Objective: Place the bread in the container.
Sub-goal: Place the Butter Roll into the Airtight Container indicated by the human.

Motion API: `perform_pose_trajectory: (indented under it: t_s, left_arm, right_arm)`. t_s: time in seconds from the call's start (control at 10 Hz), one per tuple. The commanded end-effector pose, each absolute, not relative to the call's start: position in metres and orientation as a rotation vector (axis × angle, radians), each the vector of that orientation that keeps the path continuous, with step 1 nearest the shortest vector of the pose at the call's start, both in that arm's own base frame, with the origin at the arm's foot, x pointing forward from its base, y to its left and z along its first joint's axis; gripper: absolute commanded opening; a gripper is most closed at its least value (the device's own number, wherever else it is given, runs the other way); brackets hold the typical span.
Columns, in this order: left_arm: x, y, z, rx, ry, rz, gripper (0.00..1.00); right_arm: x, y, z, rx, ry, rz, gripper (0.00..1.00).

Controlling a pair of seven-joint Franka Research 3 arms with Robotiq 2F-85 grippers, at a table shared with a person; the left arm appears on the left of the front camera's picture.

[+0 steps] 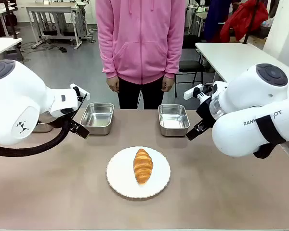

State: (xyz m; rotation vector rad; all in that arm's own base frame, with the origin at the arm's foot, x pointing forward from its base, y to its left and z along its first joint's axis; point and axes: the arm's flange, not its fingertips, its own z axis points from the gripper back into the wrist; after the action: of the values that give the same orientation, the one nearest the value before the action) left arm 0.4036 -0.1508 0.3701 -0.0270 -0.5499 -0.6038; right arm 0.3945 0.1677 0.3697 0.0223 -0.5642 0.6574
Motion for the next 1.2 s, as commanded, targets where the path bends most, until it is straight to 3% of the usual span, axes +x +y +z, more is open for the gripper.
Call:
perform_pose_trajectory:
  t_s: [0.0,0.9,1.1]
  left_arm:
    - [0.404,-0.151,0.37,-0.027,-0.55,-0.604,1.0]
    - [0.404,-0.151,0.37,-0.027,-0.55,-0.603,1.0]
    - [0.413,-0.122,0.415,-0.105,-0.556,-0.599,1.0]
  right_arm:
    - [0.395,0.168,0.37,0.022,-0.565,0.657,1.0]
    - [0.394,0.168,0.369,0.021,-0.564,0.659,1.0]
    - [0.419,0.141,0.418,0.091,-0.583,0.634,1.0]
